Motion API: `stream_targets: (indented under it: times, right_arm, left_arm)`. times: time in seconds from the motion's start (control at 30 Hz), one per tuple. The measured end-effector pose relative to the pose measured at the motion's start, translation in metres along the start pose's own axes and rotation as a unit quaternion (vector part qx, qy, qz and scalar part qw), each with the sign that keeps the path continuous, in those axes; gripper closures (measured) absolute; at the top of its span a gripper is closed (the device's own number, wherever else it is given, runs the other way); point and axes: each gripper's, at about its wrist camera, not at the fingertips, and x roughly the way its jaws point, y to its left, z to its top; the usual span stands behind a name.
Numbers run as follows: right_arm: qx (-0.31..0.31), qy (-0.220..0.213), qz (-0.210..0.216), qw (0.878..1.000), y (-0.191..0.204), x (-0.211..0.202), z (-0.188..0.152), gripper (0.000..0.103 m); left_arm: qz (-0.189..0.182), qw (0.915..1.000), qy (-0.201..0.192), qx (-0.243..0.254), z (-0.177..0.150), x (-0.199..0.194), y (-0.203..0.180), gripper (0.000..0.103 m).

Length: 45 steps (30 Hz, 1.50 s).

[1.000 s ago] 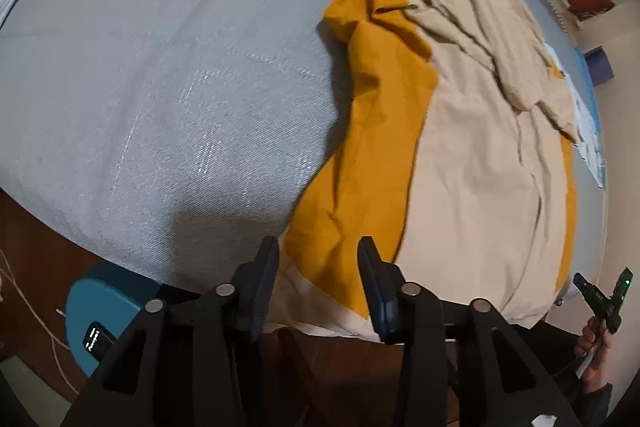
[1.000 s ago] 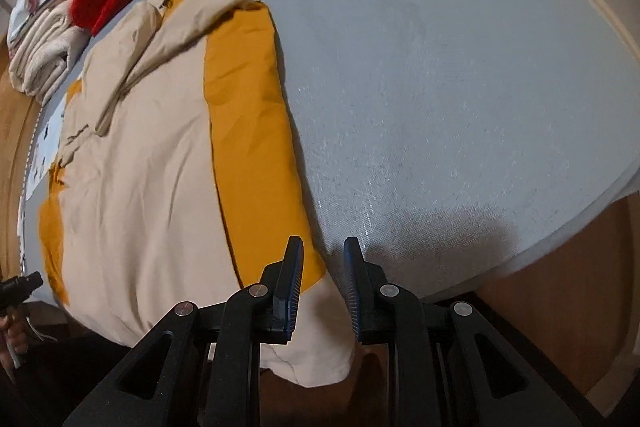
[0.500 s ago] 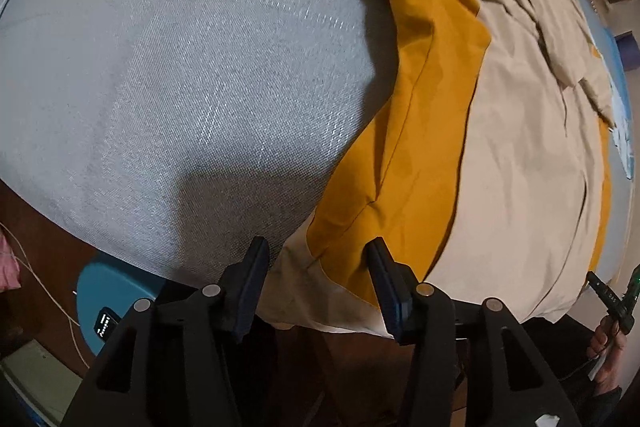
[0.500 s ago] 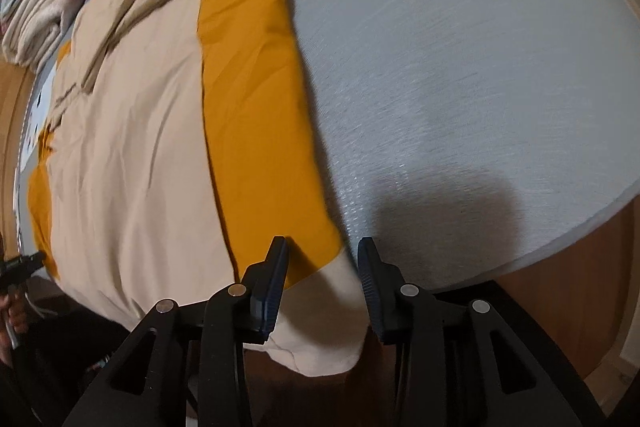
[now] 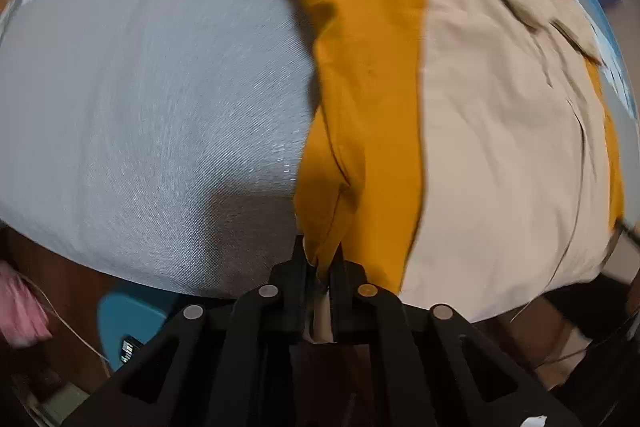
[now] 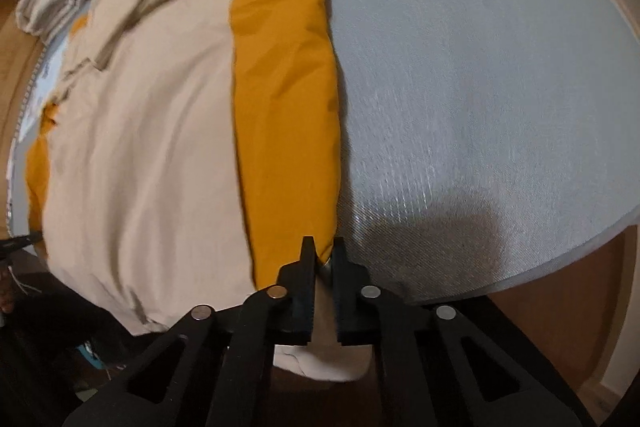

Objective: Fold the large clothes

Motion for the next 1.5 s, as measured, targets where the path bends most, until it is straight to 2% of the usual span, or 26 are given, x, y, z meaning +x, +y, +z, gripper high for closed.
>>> stream_targets:
  times: [0.1,0.23,0.53,0.7,0.93,1.1,1.17,1.23,1.37,1.5]
  right_arm:
    - [0.004,-0.031,0.025,0.999,0.003,-0.024,-0.002,0.098]
    - [-0.005,-0.080,0.055,0.995,0.013,-0.068,-0.003,0.099]
    - [0.002,-0.158,0.105,0.982,0.008,-0.149,-0.010,0.100]
    - [0.004,-0.168,0.109,0.980,0.004,-0.171,-0.019,0.100]
    - [0.044,-0.150,0.111,0.981,-0.026,-0.199,-0.068,0.101]
    - [0.061,-0.174,0.100,0.978,-0.043,-0.227,-0.107,0.101]
    - [0.059,-0.186,0.098,0.976,-0.046,-0.235,-0.111,0.101]
    - [0.052,-0.193,0.093,0.975,-0.047,-0.236,-0.105,0.101]
    - [0.044,-0.207,0.092,0.973,-0.044,-0.226,-0.066,0.100]
    - [0.022,-0.222,0.077,0.972,-0.036,-0.204,0.000,0.100]
  left_arm:
    - [-0.025,0.9994,-0.016,0.018,-0.007,-0.019,-0.009,0.098]
    - [-0.087,0.9956,-0.035,0.008,-0.014,-0.051,-0.002,0.099]
    - [-0.155,0.9844,-0.082,0.006,-0.023,-0.112,-0.002,0.100]
    - [-0.179,0.9796,-0.090,0.016,-0.035,-0.128,0.002,0.100]
    - [-0.198,0.9748,-0.086,0.055,-0.062,-0.143,-0.007,0.100]
    - [-0.215,0.9698,-0.081,0.081,-0.077,-0.152,-0.015,0.100]
    - [-0.223,0.9679,-0.084,0.080,-0.075,-0.153,-0.015,0.100]
    - [-0.233,0.9660,-0.087,0.070,-0.064,-0.151,-0.013,0.100]
    - [-0.234,0.9650,-0.109,0.046,-0.032,-0.145,-0.012,0.100]
    - [-0.248,0.9595,-0.132,0.017,0.016,-0.132,-0.012,0.100]
